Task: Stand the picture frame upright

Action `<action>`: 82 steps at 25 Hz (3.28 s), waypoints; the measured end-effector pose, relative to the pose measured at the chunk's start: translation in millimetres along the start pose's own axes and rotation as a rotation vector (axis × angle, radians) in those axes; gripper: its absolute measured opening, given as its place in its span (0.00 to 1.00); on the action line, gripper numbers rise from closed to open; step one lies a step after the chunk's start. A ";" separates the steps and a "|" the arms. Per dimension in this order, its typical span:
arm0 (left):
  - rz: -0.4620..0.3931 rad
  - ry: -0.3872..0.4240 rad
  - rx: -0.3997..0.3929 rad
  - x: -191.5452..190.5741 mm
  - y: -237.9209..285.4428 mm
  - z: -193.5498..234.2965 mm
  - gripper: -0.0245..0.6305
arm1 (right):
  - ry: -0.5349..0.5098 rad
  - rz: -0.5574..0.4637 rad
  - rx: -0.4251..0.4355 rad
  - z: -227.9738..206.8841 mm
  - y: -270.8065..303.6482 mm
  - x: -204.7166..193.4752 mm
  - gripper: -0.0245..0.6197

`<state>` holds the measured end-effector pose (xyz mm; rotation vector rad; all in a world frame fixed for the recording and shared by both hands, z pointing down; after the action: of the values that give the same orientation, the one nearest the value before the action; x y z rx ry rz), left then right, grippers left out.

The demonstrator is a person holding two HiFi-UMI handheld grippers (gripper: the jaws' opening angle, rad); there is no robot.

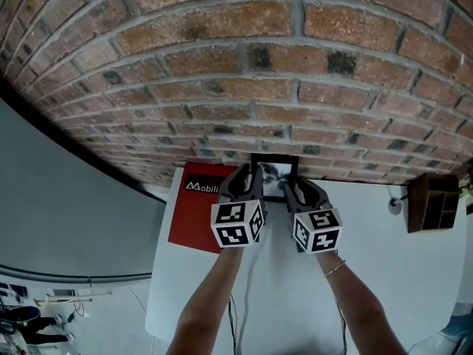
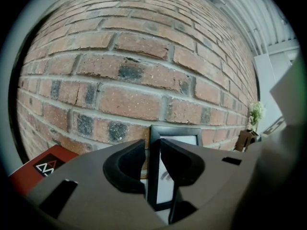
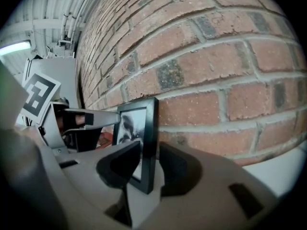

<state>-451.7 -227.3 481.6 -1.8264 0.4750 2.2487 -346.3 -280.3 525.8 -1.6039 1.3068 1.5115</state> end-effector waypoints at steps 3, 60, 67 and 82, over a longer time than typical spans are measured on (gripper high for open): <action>-0.017 -0.009 -0.004 5.9 -3.8 -0.6 0.18 | 0.005 -0.007 0.003 0.3 -2.9 2.1 0.22; -0.105 0.085 0.127 57.8 -288.3 -144.9 0.03 | -0.028 -0.145 0.143 72.4 -307.0 88.6 0.04; -0.111 0.076 0.139 56.1 -308.0 -152.5 0.03 | -0.029 -0.147 0.140 69.5 -326.9 84.4 0.04; -0.092 0.056 0.152 45.6 -321.8 -138.9 0.03 | -0.063 -0.112 0.148 82.8 -320.8 75.5 0.04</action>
<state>-220.5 17.4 373.8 -1.8006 0.5444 2.0470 -96.4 -110.9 369.8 -1.4985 1.2428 1.3546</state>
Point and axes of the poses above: the fingertips, and each gripper's own axes: y forward along the fingers, z to its left, x out of its top, the point moved 2 cm from there along -y, backward along the fingers, and after that the axes turned 8 degrees about -z, right-handed, at the moved point
